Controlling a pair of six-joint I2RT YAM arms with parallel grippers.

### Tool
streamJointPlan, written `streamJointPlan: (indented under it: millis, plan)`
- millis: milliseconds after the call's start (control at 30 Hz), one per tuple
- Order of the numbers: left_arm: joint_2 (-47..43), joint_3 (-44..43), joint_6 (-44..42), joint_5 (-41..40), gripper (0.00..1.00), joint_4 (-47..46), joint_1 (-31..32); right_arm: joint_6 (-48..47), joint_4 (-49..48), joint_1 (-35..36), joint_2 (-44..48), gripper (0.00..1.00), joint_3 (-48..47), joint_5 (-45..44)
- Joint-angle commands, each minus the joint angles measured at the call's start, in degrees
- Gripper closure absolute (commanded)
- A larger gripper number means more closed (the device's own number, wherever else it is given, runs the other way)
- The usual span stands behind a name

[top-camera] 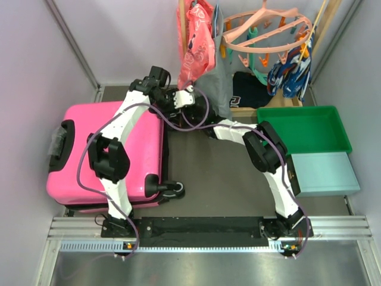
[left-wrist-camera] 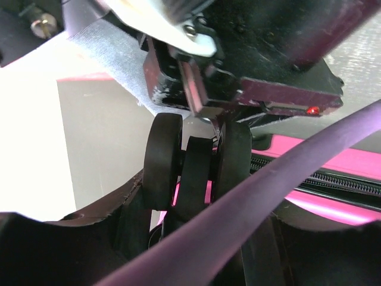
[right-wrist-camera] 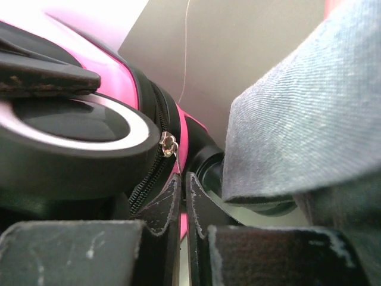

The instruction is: Open, take out, and arrange the luggage

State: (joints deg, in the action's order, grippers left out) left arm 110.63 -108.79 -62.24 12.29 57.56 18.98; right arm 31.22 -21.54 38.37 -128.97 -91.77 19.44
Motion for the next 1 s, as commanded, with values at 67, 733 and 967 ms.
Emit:
streamJointPlan:
  millis: [67, 733, 967]
  plan:
    - [-14.2, 11.0, -0.9, 2.1, 1.00, 20.4, 5.8, -6.6, -2.5, -0.7, 8.4, 1.00, 6.4, -4.6]
    - [-24.8, 14.6, 5.9, 1.9, 1.00, 15.1, 19.6, -10.9, -3.2, -0.6, 24.4, 1.00, 29.0, -3.7]
    - [-22.1, 14.8, 6.4, -11.2, 0.42, -1.7, 17.8, -9.5, -3.9, -0.8, 22.4, 1.00, 26.9, -2.7]
